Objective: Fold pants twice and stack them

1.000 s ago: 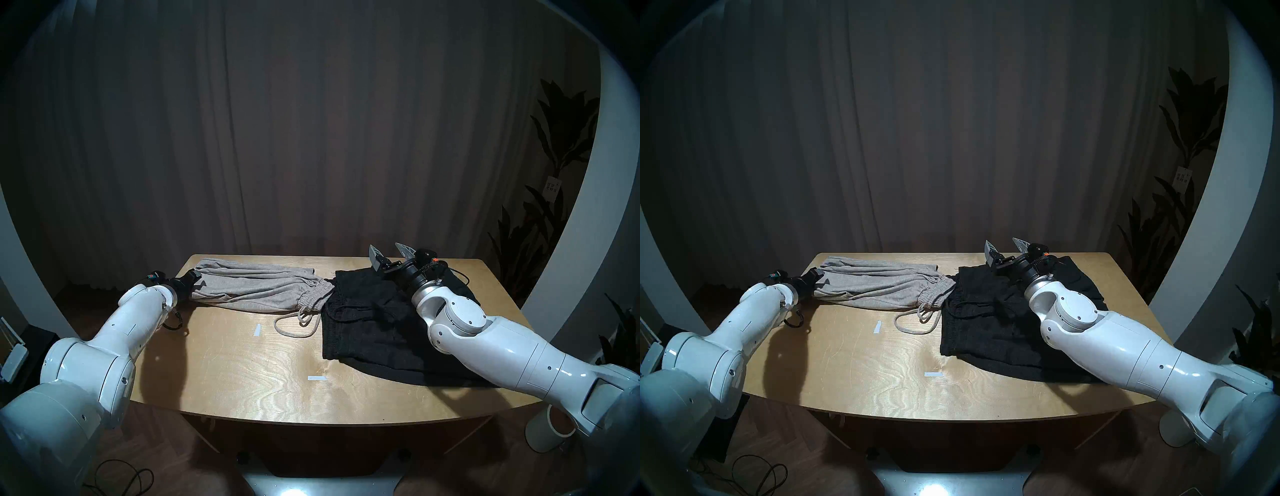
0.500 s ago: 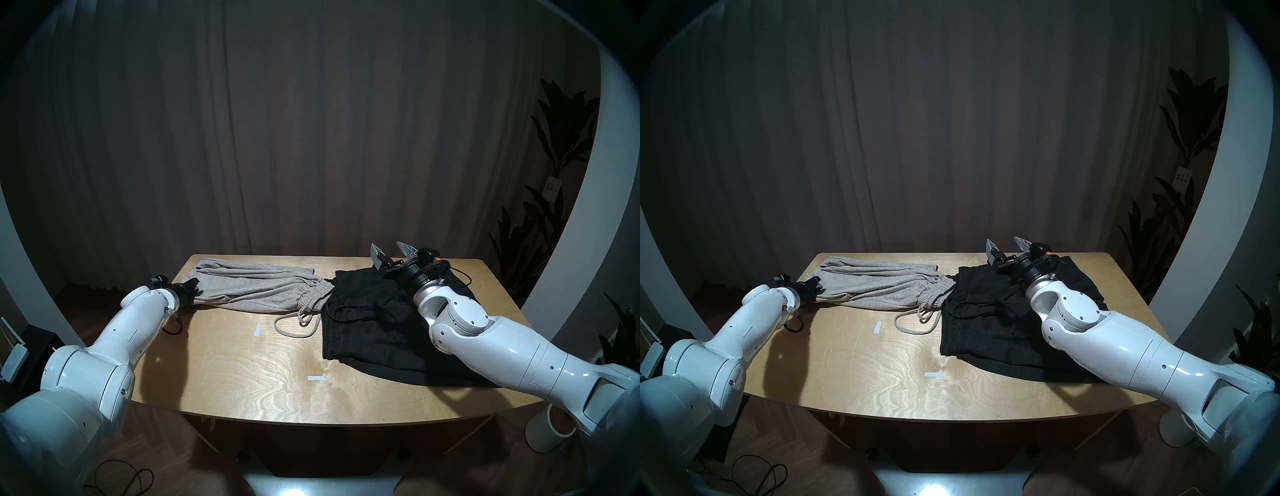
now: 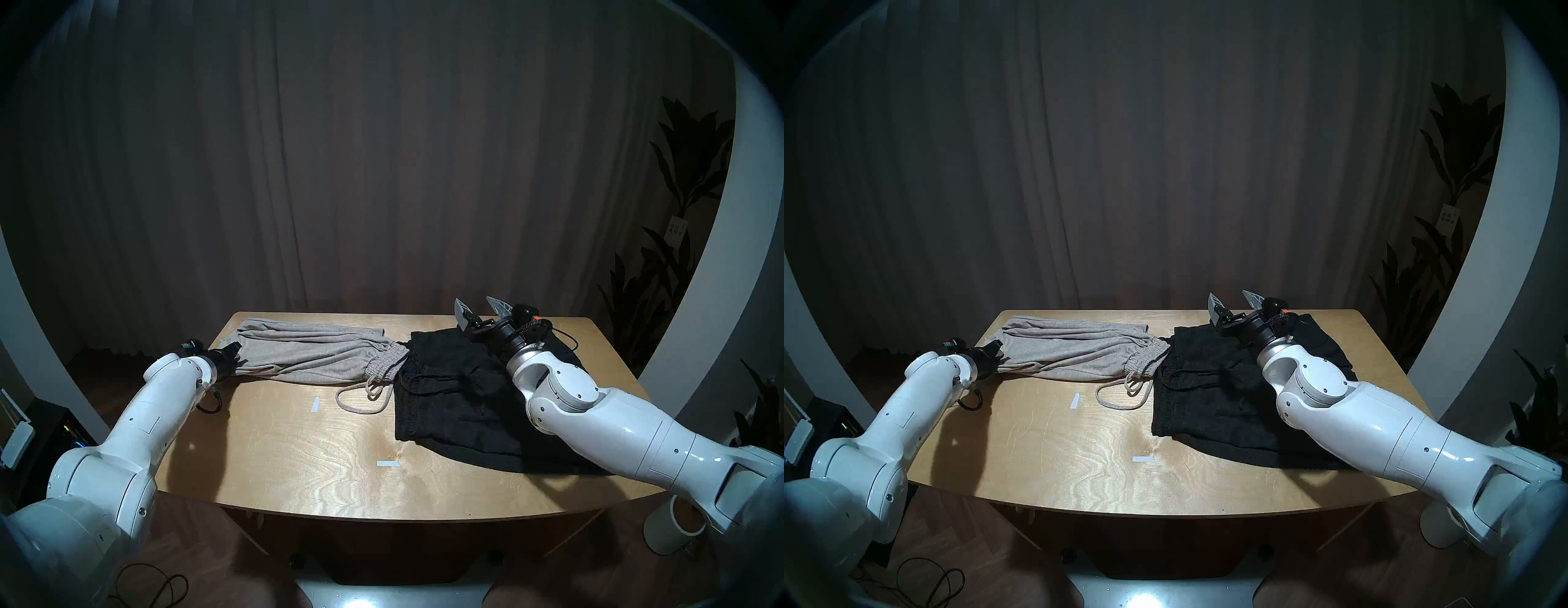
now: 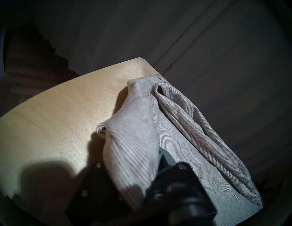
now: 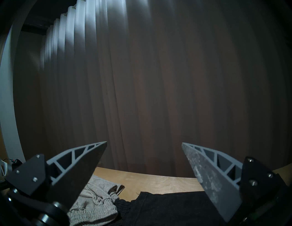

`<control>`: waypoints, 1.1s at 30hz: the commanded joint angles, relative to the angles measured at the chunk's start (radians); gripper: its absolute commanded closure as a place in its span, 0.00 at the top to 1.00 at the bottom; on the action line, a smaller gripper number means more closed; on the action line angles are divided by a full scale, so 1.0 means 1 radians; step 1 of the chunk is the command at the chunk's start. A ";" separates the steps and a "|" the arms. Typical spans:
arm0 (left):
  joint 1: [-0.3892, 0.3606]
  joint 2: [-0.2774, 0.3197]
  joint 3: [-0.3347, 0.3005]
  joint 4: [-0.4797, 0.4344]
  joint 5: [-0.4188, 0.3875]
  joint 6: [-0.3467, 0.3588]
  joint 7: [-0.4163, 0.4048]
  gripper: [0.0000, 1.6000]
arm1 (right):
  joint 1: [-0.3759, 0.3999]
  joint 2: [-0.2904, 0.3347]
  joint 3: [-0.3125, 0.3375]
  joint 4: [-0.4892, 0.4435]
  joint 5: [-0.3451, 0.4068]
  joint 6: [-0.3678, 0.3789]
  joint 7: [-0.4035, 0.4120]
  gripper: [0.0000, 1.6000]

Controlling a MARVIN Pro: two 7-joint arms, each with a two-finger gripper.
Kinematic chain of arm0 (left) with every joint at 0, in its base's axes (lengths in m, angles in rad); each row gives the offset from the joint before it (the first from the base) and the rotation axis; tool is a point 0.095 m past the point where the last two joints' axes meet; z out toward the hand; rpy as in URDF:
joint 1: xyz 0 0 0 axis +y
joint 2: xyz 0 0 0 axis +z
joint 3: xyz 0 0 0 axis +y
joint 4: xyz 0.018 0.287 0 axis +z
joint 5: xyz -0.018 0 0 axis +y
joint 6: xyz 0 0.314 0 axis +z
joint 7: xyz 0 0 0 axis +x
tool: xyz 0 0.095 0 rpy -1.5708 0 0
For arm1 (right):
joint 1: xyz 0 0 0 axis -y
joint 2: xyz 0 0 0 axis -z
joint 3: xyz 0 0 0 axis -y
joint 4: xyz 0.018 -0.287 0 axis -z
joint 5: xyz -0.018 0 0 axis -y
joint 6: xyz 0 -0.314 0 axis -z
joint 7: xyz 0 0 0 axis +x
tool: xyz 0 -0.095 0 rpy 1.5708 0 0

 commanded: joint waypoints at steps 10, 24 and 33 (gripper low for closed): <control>0.204 0.079 -0.115 -0.251 -0.091 0.022 0.060 0.00 | 0.021 -0.028 0.003 0.004 -0.010 -0.009 0.014 1.00; 0.379 0.116 -0.216 -0.445 -0.151 0.006 0.128 0.00 | 0.031 -0.049 0.000 0.016 -0.020 -0.002 0.026 1.00; 0.373 0.116 -0.224 -0.513 -0.132 -0.038 0.157 0.00 | 0.016 -0.038 0.004 0.008 -0.017 -0.012 0.022 1.00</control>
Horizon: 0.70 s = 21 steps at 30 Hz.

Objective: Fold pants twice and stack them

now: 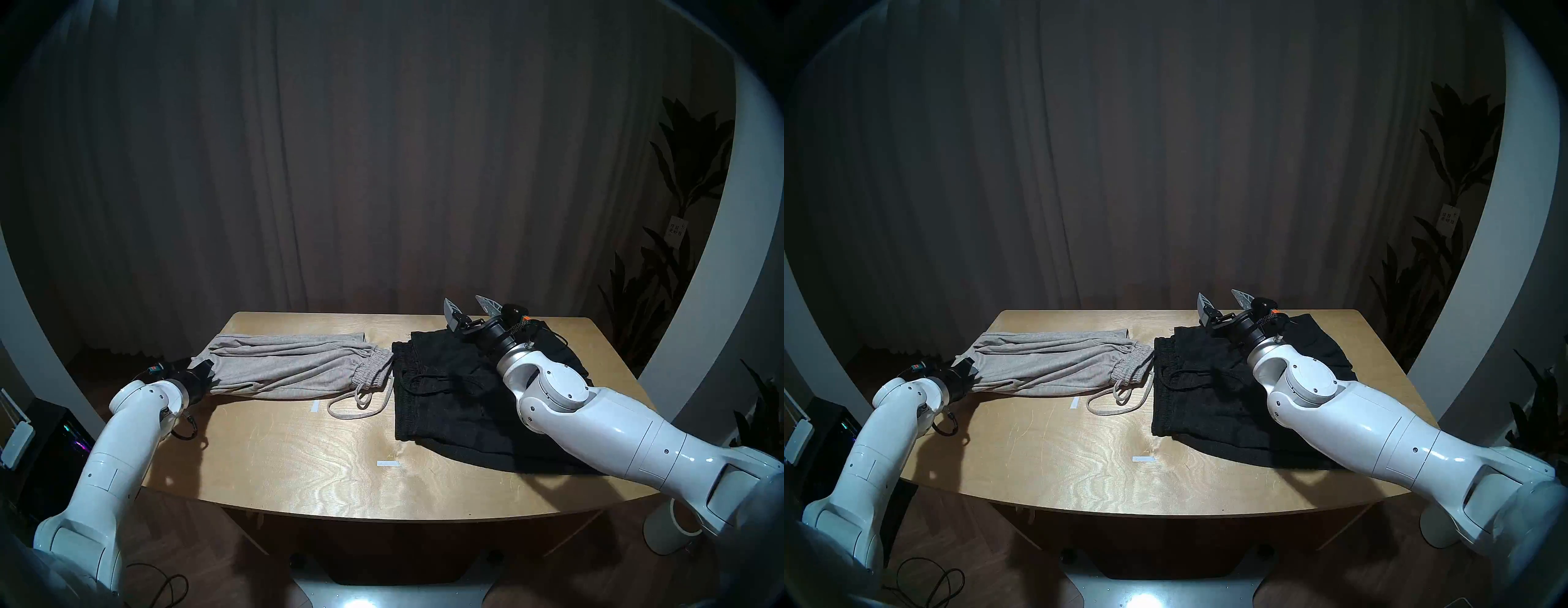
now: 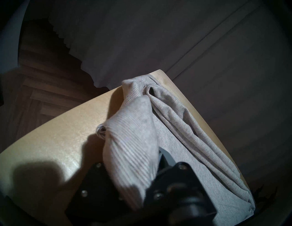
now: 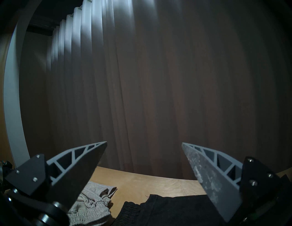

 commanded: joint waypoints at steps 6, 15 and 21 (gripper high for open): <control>-0.051 0.018 0.013 -0.087 0.038 -0.032 -0.009 0.00 | -0.010 0.015 0.015 -0.018 0.010 -0.018 -0.007 1.00; -0.111 0.008 0.113 -0.127 0.132 -0.063 -0.057 0.00 | -0.021 0.036 0.014 -0.025 0.026 -0.026 -0.010 1.00; -0.152 -0.007 0.152 -0.113 0.155 -0.069 -0.063 0.00 | -0.027 0.043 0.015 -0.027 0.035 -0.032 -0.013 1.00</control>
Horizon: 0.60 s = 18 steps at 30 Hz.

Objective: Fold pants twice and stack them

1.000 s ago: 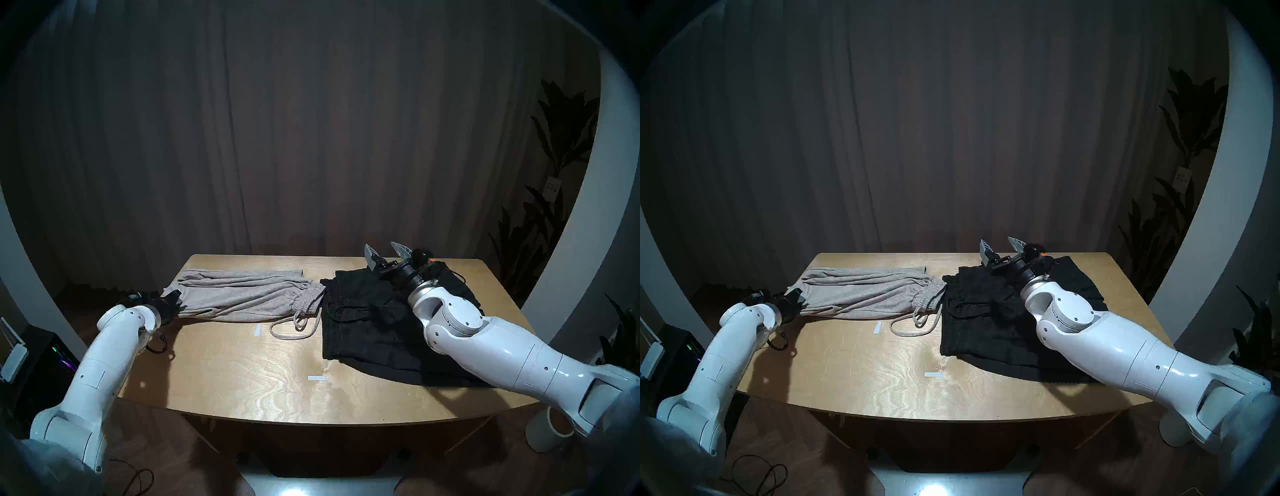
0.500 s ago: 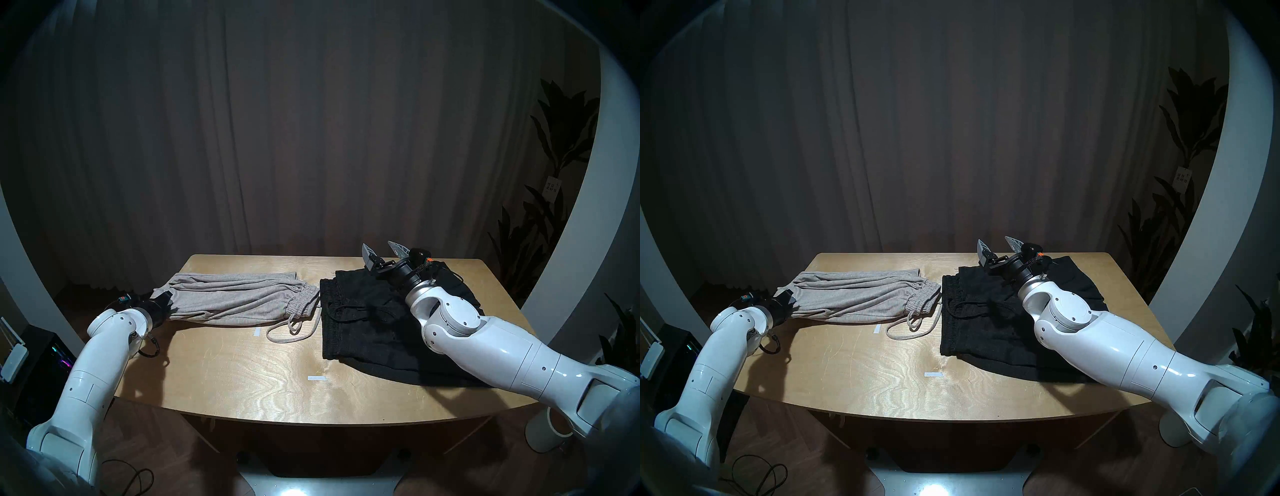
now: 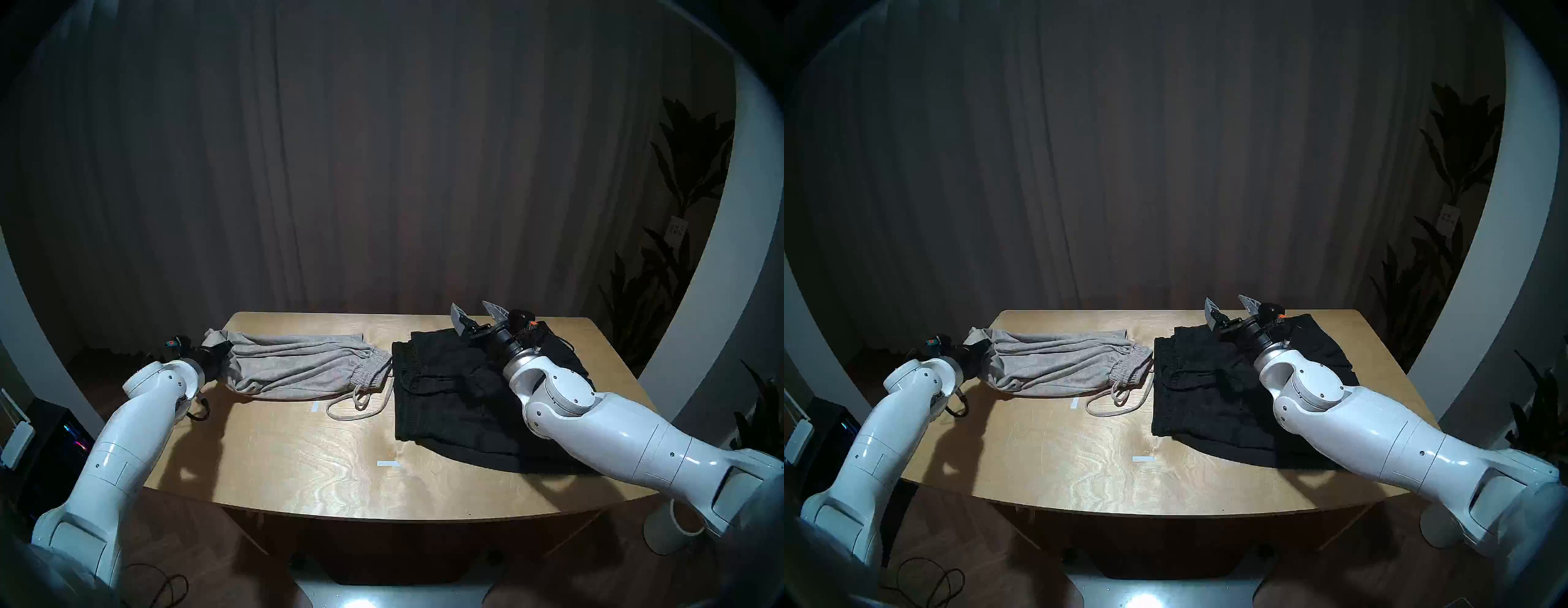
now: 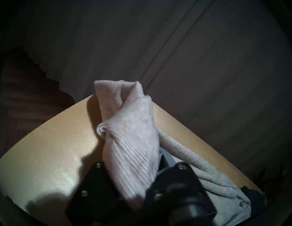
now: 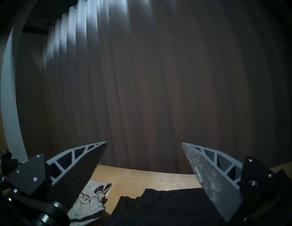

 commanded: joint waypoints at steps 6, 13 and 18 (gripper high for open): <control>-0.132 -0.023 0.056 0.004 0.049 -0.018 -0.040 0.00 | -0.005 0.017 0.014 -0.017 0.010 -0.028 -0.004 1.00; -0.179 -0.035 0.097 0.016 0.080 -0.017 -0.069 0.00 | -0.013 0.026 0.012 -0.020 0.019 -0.040 -0.010 1.00; -0.194 -0.037 0.123 0.019 0.094 -0.011 -0.105 0.00 | -0.018 0.033 0.013 -0.023 0.022 -0.049 -0.016 1.00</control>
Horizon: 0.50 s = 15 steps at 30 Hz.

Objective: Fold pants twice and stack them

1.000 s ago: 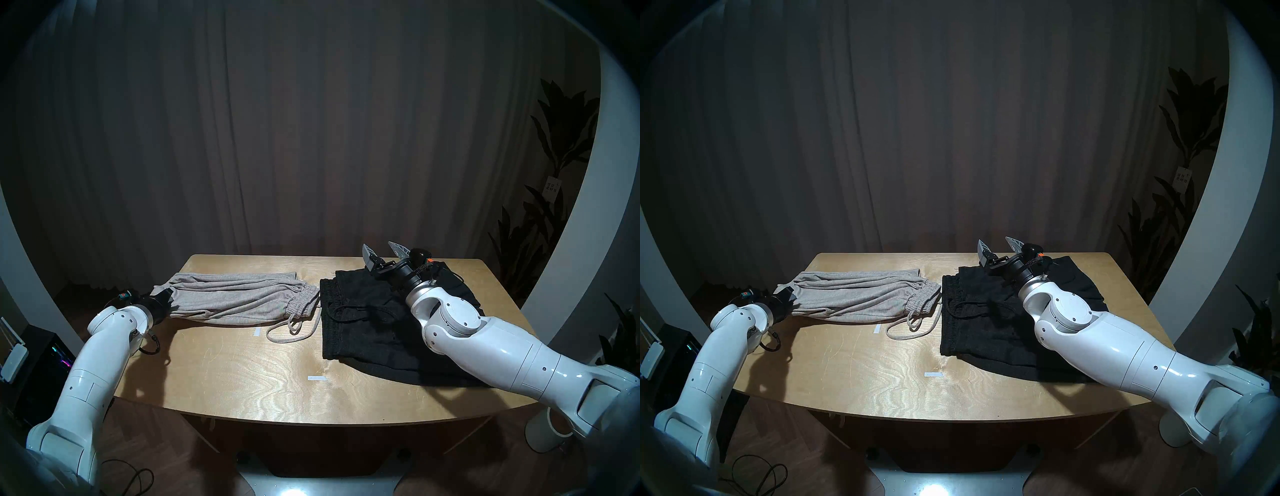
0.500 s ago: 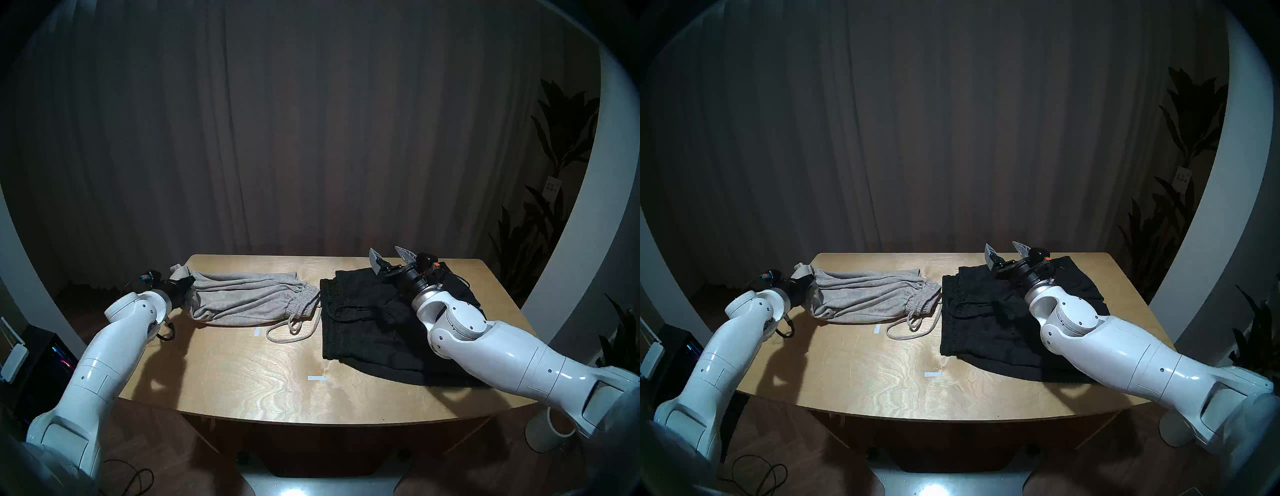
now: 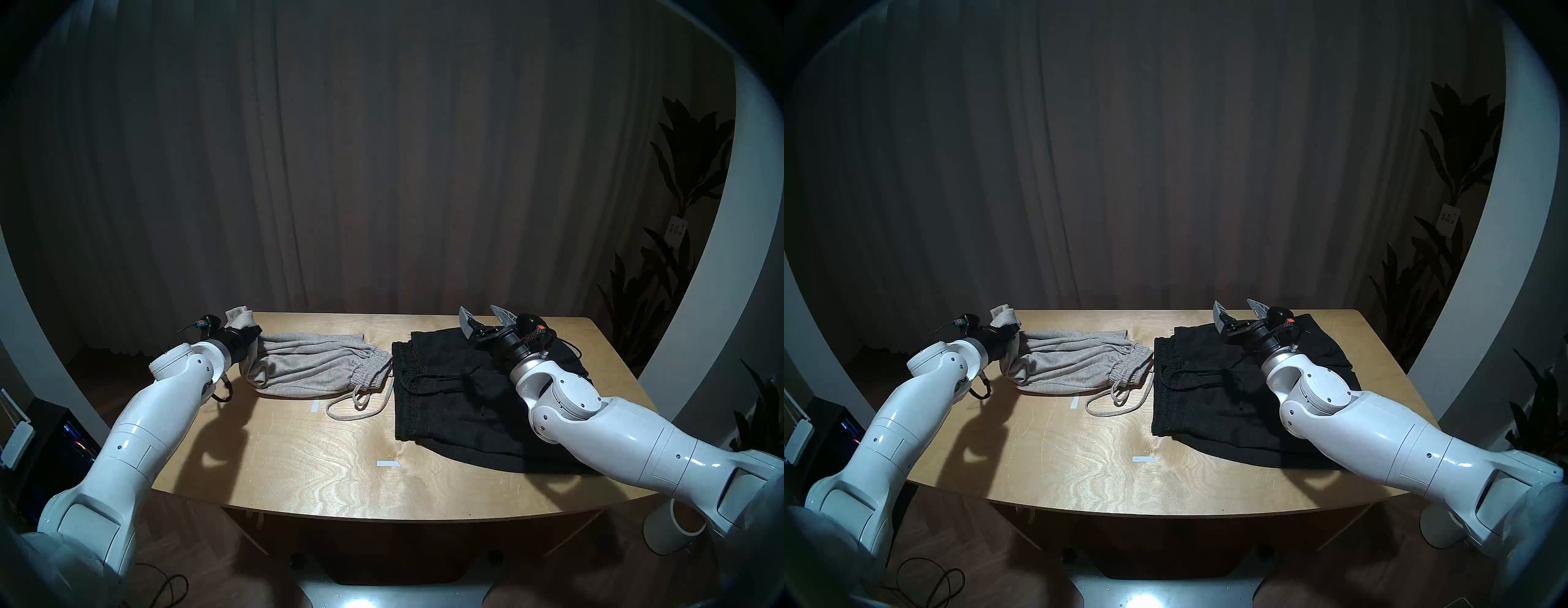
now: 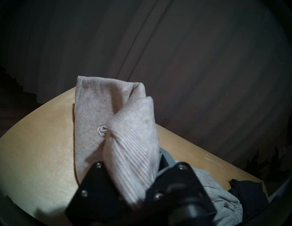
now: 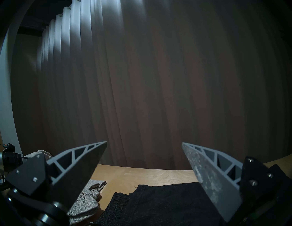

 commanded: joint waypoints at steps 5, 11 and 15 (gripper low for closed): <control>-0.077 0.008 0.051 -0.021 0.042 0.002 -0.095 0.00 | -0.005 0.015 0.013 -0.023 0.000 -0.034 -0.010 1.00; -0.059 0.016 0.079 -0.053 0.056 0.006 -0.129 0.00 | -0.012 0.025 0.013 -0.032 0.001 -0.042 -0.016 1.00; -0.043 0.019 0.091 -0.091 0.053 0.016 -0.138 0.00 | -0.017 0.034 0.011 -0.037 -0.002 -0.052 -0.017 1.00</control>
